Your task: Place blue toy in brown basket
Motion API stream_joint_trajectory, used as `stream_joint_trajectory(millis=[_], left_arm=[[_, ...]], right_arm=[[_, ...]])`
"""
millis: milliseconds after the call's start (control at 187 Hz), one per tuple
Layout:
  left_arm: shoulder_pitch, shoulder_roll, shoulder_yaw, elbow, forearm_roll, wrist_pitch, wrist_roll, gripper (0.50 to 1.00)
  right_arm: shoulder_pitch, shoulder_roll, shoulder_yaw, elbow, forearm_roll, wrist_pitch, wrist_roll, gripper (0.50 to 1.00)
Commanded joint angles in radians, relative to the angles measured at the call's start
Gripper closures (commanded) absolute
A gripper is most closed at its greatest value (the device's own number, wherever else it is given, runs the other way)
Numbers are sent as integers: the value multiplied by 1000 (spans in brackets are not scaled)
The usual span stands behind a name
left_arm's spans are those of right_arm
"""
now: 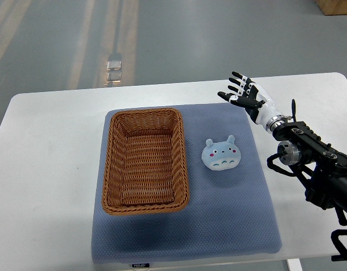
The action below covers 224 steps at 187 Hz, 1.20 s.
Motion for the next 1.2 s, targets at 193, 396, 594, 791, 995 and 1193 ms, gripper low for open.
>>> stream_joint_trajectory(millis=[193, 396, 594, 791, 995, 1193], left_arm=[[0, 0, 2, 0, 1, 0, 0, 500], [0, 0, 0, 0, 1, 0, 0, 500], [0, 0, 0, 0, 1, 0, 0, 500], [0, 0, 0, 2, 0, 0, 1, 500], [2, 0, 0, 3, 0, 0, 1, 500], [2, 0, 0, 3, 0, 0, 0, 500]], right_arm=[[5, -1, -2, 0, 0, 2, 0, 587], [10, -3, -2, 0, -1, 5, 0, 589], [13, -31, -10, 6, -3, 8, 0, 589], [56, -86, -106, 17, -23, 8, 3, 589], [129, -189, -266, 54, -72, 9, 17, 589], [254, -313, -482, 132, -72, 46, 23, 589]])
